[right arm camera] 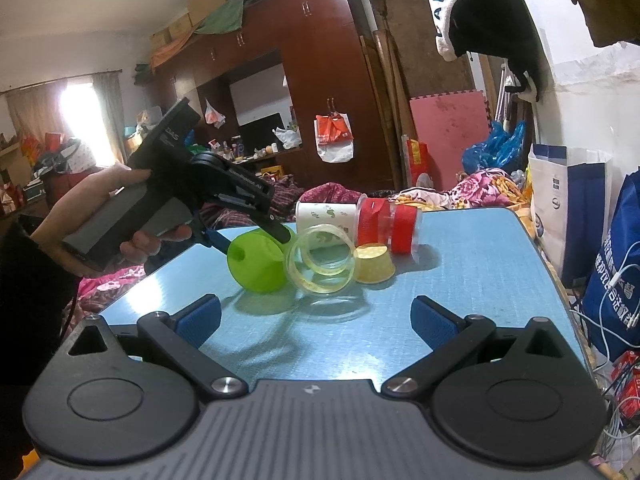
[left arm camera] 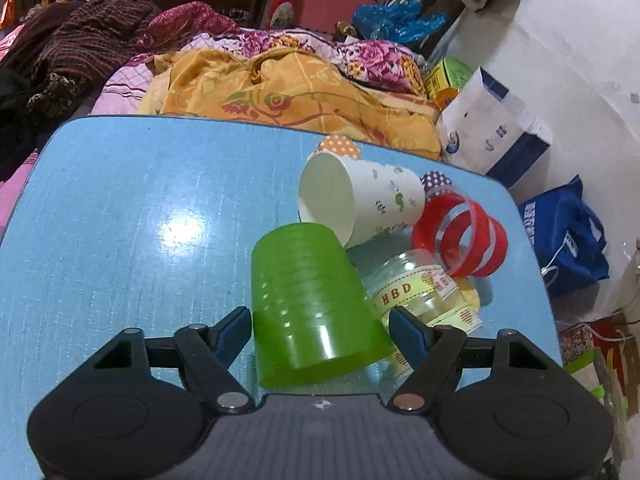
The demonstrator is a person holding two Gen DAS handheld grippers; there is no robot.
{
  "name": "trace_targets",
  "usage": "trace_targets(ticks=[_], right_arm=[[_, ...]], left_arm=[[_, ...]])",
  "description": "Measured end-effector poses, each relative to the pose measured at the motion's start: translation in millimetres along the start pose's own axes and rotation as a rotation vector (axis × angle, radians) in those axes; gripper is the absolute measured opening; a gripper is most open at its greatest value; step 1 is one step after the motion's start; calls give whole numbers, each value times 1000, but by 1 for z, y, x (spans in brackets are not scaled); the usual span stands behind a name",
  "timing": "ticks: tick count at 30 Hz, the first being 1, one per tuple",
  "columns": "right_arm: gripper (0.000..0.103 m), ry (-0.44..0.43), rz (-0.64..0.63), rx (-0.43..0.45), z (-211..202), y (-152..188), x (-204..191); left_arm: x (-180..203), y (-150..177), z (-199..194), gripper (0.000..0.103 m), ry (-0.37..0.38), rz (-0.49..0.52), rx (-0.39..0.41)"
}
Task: Flip cup upright
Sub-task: 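Move the left gripper onto the sideways green cup and close on it, then lift and rotate the green cup with the left gripper while the right gripper approaches it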
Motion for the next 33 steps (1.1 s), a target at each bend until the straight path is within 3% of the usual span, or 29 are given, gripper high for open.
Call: trace_targets(ticks=[6,15,25,31,33], right_arm=[[102,-1,4,-3,1,1,1],[102,-4,8,-11,4,2,4],[102,-8,28,-38,10,5,10],[102,-7,-7,-56,16,8,11],[102,-5,-9,-71,20,7,14]], left_arm=[[0,2,2,77,-4,28,-3],[8,12,-10,77,-44,228,1],[20,48,-28,76,-82,596,3],[31,83,-40,76,-91,945,13],[31,91,-45,76,-56,1040,21]])
Point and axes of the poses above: each gripper's, at about its wrist camera, not at the fingertips, and z roughly the way its jaws point, x to its right, y to its underside, the point moved 2 cm from there along z, roughly the way its jaws point, and after that the axes turned 2 degrees about y, right-handed, at the moved point
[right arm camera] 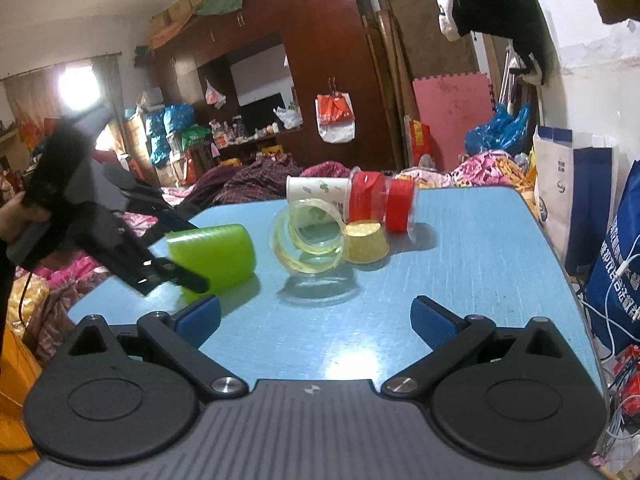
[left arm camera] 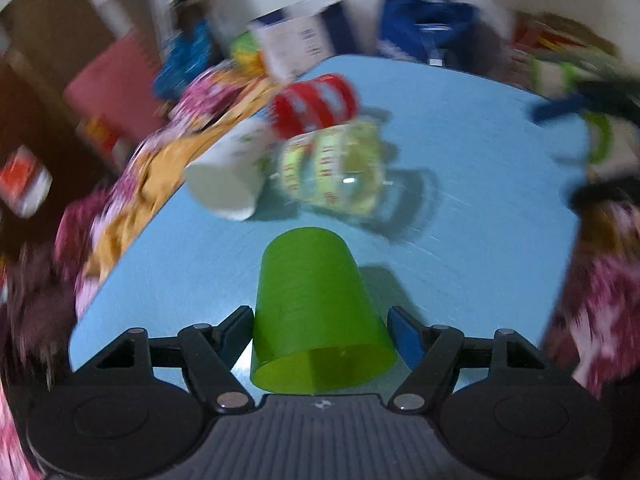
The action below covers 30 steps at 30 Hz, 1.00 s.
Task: Flip cup upright
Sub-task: 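Lift and rotate the green cup with the left gripper while the right gripper approaches it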
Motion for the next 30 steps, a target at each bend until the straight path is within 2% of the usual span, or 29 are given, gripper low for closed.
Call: trace_targets(ticks=[5,9,14,20,24,30], right_arm=[[102,-1,-35,-33,10,-5,3],[102,-1,-131,-90,22,-10,-5],[102,15,-270,-147,27,-17,-21],[102,-26,-339,-180,21,-27,-39],[102,-27,-410,-208,17,-33,-59],[102,-33,-470,-271,25,-37,-73]], left_arm=[[13,11,-12,76,88,218,45],[25,14,-16,76,170,419,86],[34,1,-15,76,307,632,106],[40,-23,-17,76,408,910,131],[33,-43,-15,75,506,1009,141],[30,-47,8,75,506,1098,62]])
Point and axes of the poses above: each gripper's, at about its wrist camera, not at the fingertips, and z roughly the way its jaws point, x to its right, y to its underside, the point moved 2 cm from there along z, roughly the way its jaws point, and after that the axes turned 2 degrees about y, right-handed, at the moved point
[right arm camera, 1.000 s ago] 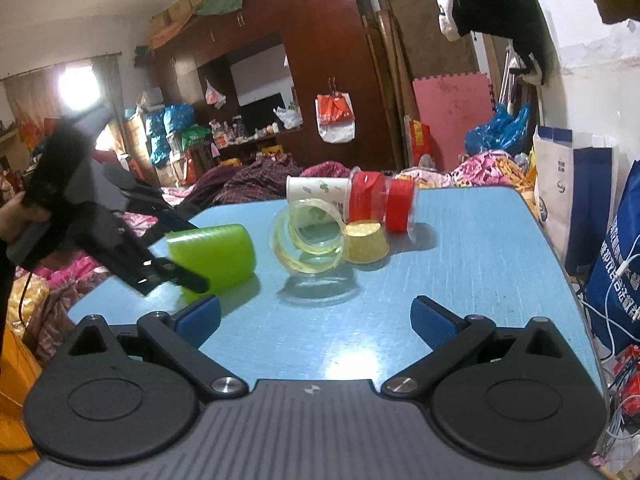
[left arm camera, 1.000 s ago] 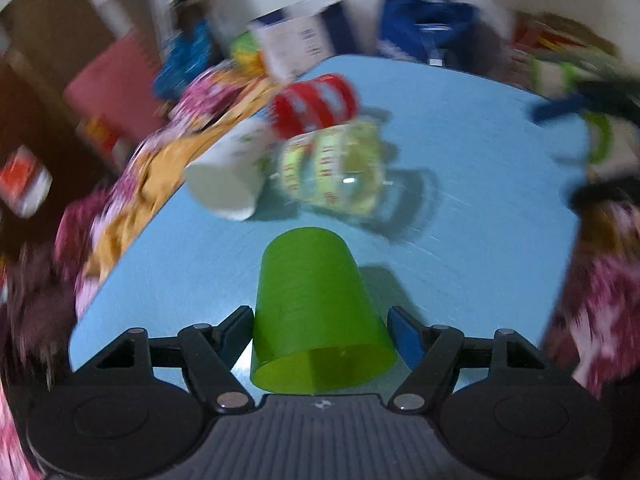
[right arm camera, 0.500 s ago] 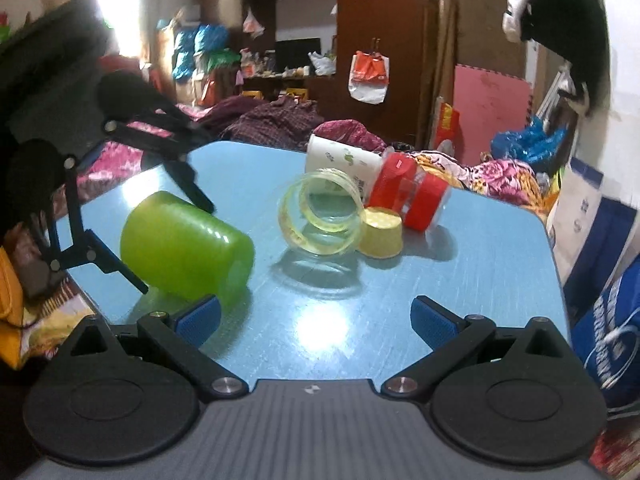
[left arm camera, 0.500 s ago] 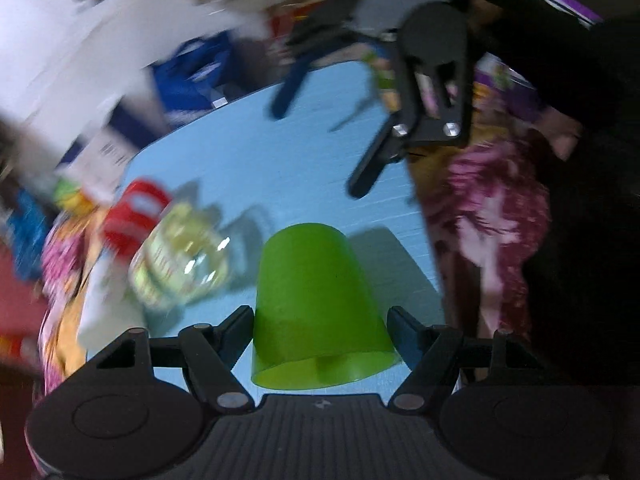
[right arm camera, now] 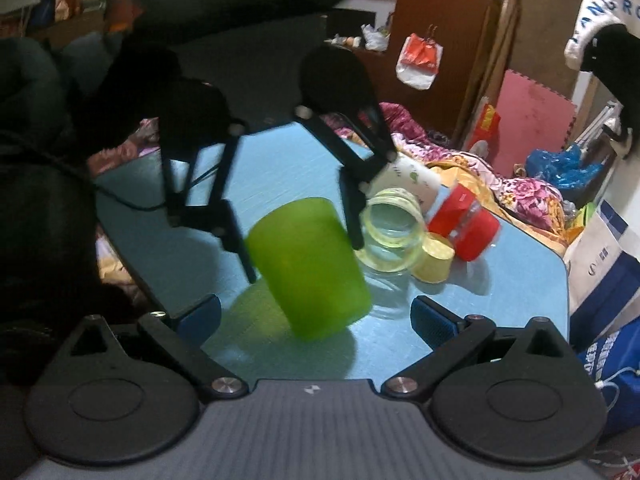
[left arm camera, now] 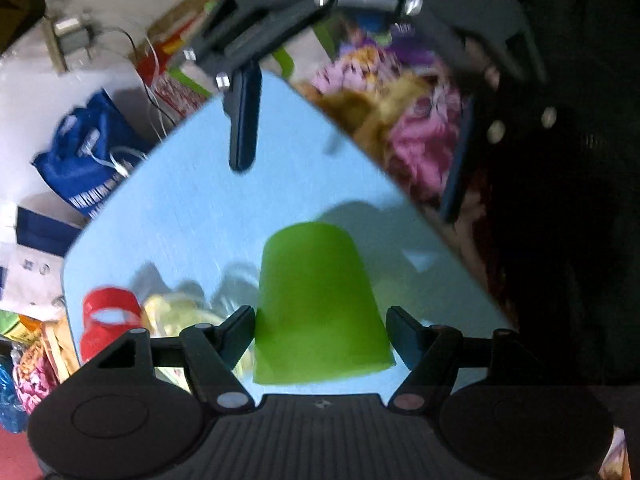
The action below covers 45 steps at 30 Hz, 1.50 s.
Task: Flip cup upright
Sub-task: 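Lift and rotate the green cup with the left gripper while the right gripper approaches it, then close the right gripper on the green cup while the left gripper holds it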
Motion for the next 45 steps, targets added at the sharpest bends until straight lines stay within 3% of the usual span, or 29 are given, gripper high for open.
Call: trace_targets(ticks=[6,12,21,27,37,42,45], right_arm=[[102,-26,11,-35,18,-10,0],[102,-33,-27,-96,32,-26,-7],[102,-69,-104,-189,66,-41,-12],[102,-81,-153,-229,80,-54,-6],[96,-115,-248,-422,124,-79,-2],[77,-138,-299,-571,145,-81,-11],[73,-148,-317,-597,146,-80,-13]], left_arm=[[-3,3,0,75,13,47,-11],[-2,14,-7,76,-40,78,53],[-5,31,-9,77,-73,16,80],[-6,51,-37,77,-149,-76,180],[21,84,-61,77,-325,-266,180],[44,87,-72,77,-390,-370,204],[59,87,-76,77,-433,-417,212]])
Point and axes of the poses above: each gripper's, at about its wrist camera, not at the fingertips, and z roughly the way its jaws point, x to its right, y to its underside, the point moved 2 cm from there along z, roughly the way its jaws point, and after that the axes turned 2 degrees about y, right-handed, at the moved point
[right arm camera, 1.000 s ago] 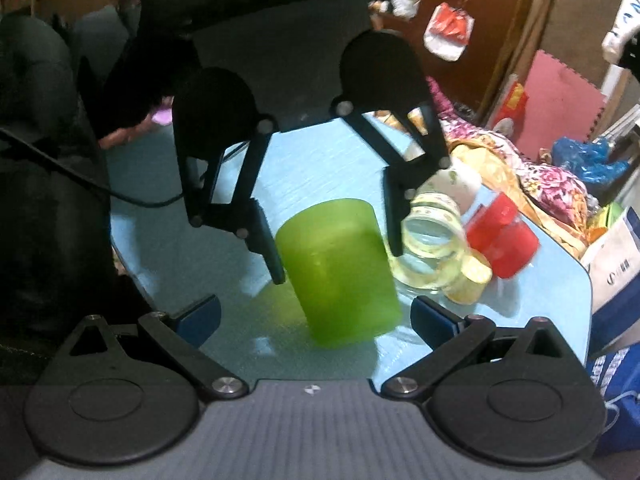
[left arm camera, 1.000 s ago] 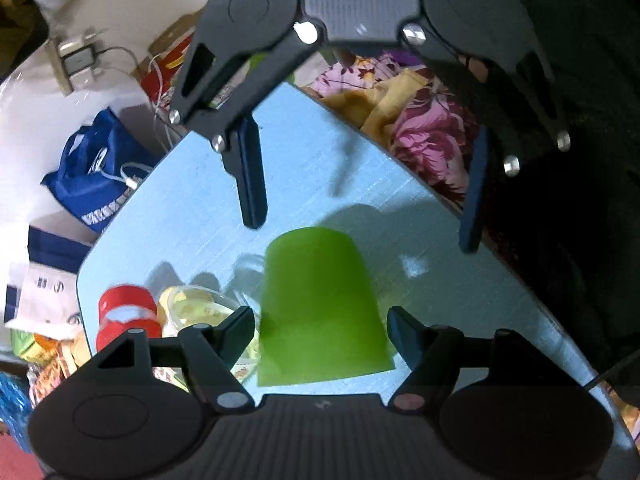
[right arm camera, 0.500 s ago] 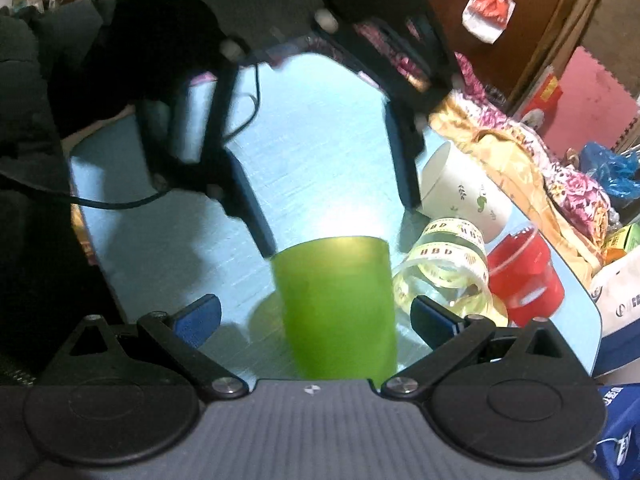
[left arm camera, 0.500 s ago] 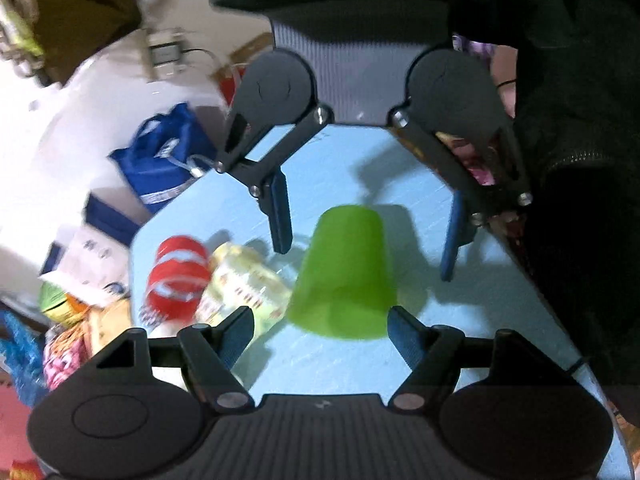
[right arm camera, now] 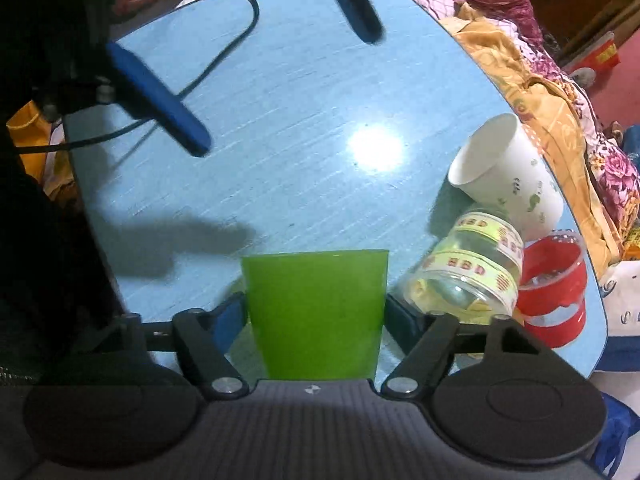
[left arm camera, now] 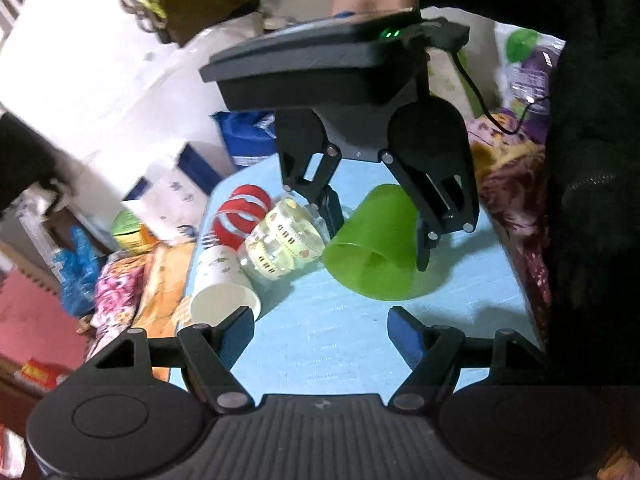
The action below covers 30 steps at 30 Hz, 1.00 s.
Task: Flip cup upright
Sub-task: 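Close the right gripper on the green cup while the left gripper holds it, then open the left gripper while the right gripper holds the green cup upright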
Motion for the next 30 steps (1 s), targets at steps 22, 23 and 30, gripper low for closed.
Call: trace_targets(ticks=[22,23,30], right_arm=[[72,87,212,377,-39,47,-16],[72,95,249,427,-40,55,-16],[72,203,476,832,-39,113,-33]], left_arm=[[32,8,3,77,-313,-547,80],[33,6,4,77,-348,-581,76],[50,-13,5,77,-467,-695,152]])
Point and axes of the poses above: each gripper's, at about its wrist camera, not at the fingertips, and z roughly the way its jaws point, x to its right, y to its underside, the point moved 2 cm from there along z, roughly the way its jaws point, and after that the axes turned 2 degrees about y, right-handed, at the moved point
